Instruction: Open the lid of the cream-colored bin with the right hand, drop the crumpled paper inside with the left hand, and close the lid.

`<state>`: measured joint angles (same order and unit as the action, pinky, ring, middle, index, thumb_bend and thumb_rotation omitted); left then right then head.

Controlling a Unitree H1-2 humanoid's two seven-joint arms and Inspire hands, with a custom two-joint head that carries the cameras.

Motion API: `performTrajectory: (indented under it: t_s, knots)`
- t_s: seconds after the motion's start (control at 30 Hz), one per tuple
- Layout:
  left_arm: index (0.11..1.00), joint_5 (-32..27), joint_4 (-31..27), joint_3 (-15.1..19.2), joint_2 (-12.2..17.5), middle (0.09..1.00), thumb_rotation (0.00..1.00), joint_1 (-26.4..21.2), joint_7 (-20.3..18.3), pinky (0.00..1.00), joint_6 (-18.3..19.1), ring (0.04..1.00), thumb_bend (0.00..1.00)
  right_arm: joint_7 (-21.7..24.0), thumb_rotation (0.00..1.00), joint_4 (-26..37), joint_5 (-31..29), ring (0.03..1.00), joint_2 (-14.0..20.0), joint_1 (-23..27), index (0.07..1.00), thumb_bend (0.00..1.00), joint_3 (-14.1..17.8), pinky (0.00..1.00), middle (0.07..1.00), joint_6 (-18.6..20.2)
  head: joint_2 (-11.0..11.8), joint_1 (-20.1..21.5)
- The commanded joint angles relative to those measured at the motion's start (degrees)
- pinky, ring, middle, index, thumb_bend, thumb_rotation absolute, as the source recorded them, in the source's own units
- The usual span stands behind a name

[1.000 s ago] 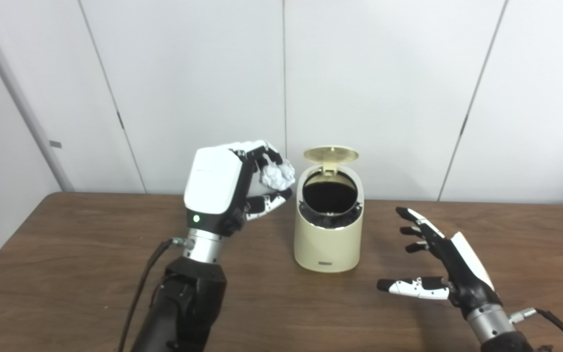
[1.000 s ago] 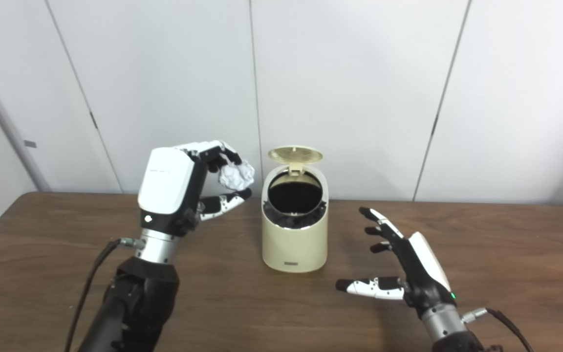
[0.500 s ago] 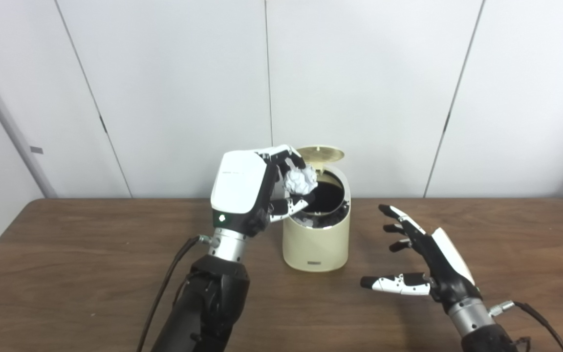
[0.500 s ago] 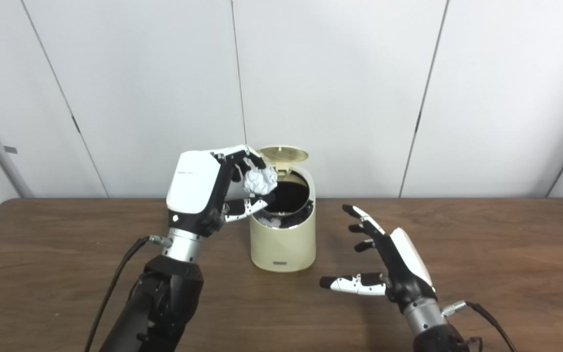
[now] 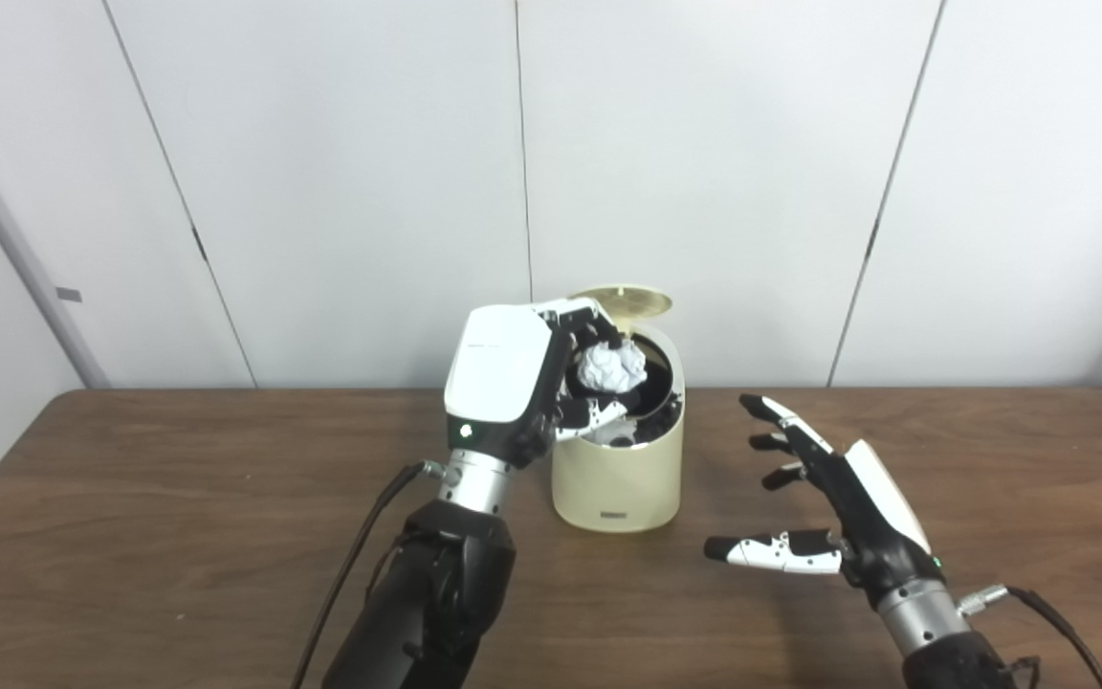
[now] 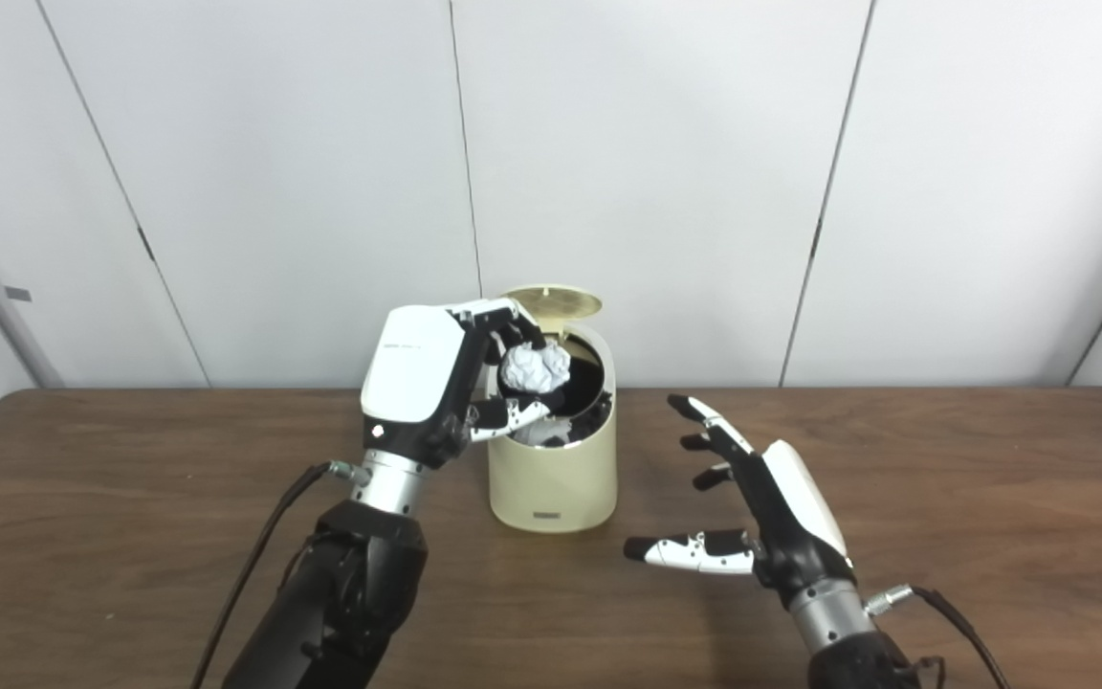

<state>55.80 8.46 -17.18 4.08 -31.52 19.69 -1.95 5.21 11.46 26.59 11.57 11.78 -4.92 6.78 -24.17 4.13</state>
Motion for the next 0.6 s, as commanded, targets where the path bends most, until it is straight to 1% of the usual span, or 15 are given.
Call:
performTrajectory:
  t_s: [0.0,0.03,0.1,0.13,0.23,0.37,0.47,0.57]
  knots:
    - [0.485,1.5,0.3,-0.4,0.5,0.474,0.0,-3.6,2.4,0.32,-0.2,0.39,0.53,-1.0,0.25,2.2,0.1,0.809,-0.2,1.9,0.886,0.77,0.2,0.62,0.901,-0.6,-0.1,0.1]
    - [0.486,2.0,0.8,-0.6,0.6,0.475,0.0,-3.9,2.9,0.32,0.0,0.401,0.53,-1.0,0.25,2.4,0.2,0.809,-0.3,1.8,0.884,0.78,0.2,0.62,0.899,-0.4,-0.1,0.2]
    - [0.517,2.9,2.0,-1.0,0.8,0.441,0.0,-4.5,3.7,0.32,0.4,0.412,0.52,-0.9,0.26,2.6,0.4,0.81,-0.3,1.7,0.883,0.77,0.1,0.62,0.898,-0.2,-0.2,0.2]
    - [0.523,3.4,2.7,-1.3,0.9,0.442,0.0,-4.9,4.1,0.34,0.8,0.432,0.52,-0.9,0.26,2.6,0.5,0.809,-0.3,1.7,0.884,0.77,0.1,0.63,0.899,-0.2,-0.2,0.3]
    - [0.527,5.1,4.5,-1.9,1.2,0.44,0.0,-5.9,5.8,0.38,1.9,0.45,0.52,-0.7,0.25,3.0,-0.1,0.815,-0.4,1.5,0.885,0.77,0.3,0.64,0.906,-0.2,-0.3,0.3]
    - [0.528,6.4,6.6,-2.7,1.7,0.44,0.0,-6.9,7.4,0.37,2.8,0.435,0.52,-0.6,0.25,3.1,-0.3,0.82,0.0,1.5,0.886,0.76,0.4,0.66,0.909,-0.3,-0.3,0.4]
    - [0.528,6.5,8.3,-3.3,2.0,0.438,0.0,-7.7,9.0,0.35,3.1,0.424,0.52,-0.7,0.27,3.0,-0.6,0.821,0.0,1.4,0.885,0.76,0.7,0.68,0.907,-0.3,-0.4,0.4]
    - [0.527,6.5,9.3,-3.6,2.0,0.439,0.0,-8.2,9.7,0.37,3.4,0.431,0.52,-0.7,0.27,2.9,-0.9,0.823,0.1,1.3,0.887,0.76,0.9,0.69,0.906,-0.5,-0.4,0.4]
